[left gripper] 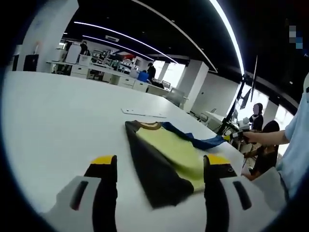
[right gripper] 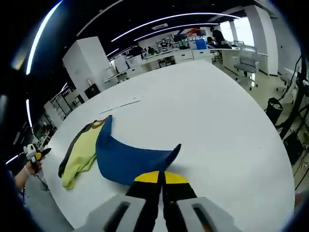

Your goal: Fold the garment on the visible template until the final outline fits inside the template.

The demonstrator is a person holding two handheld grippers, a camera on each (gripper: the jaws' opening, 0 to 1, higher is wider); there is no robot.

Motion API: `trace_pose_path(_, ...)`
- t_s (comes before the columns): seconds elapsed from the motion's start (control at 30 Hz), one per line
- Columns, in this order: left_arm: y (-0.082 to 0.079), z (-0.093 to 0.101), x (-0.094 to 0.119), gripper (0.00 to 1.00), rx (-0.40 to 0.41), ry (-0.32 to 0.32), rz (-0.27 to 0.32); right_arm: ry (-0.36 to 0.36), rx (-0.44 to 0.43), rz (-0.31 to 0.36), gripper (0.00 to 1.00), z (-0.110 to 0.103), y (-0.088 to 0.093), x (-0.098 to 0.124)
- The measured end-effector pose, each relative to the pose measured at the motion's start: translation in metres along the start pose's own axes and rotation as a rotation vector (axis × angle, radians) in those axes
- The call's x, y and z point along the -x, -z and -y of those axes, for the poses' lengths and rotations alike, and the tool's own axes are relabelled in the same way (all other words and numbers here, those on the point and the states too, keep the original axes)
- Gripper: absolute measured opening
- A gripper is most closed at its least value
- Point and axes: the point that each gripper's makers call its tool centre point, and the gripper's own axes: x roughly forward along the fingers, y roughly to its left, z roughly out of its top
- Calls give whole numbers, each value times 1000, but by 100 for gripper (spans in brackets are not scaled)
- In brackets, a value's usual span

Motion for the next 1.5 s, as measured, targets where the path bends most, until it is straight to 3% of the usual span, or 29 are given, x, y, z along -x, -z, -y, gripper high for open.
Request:
trace_pose_path(0.37, 1, -5, -9, 69, 27, -22, -11, 141, 37, 71, 0, 47, -47, -18)
trace_pose_path(0.57, 2, -8, -14, 69, 43, -30, -18, 183, 23, 62, 0, 71, -54, -30)
trace_pose_path(0.6, 3, -8, -15, 69, 46, -30, -18, 189, 18, 52, 0, 87, -56, -37)
trace_pose_path(0.8, 7, -10, -19, 69, 50, -32, -31, 204, 11, 26, 0, 122, -55, -53)
trace_pose_path(1.03, 11, -13, -19, 69, 52, -39, -44, 212, -4, -13, 0, 141, -46, -61)
trace_pose_path(1.3, 14, -14, -16, 69, 53, -46, -50, 234, -21, -53, 0, 143, -23, -62)
trace_pose_path(1.5, 14, -14, -14, 69, 56, -49, -49, 252, -21, -60, 0, 144, -18, -60)
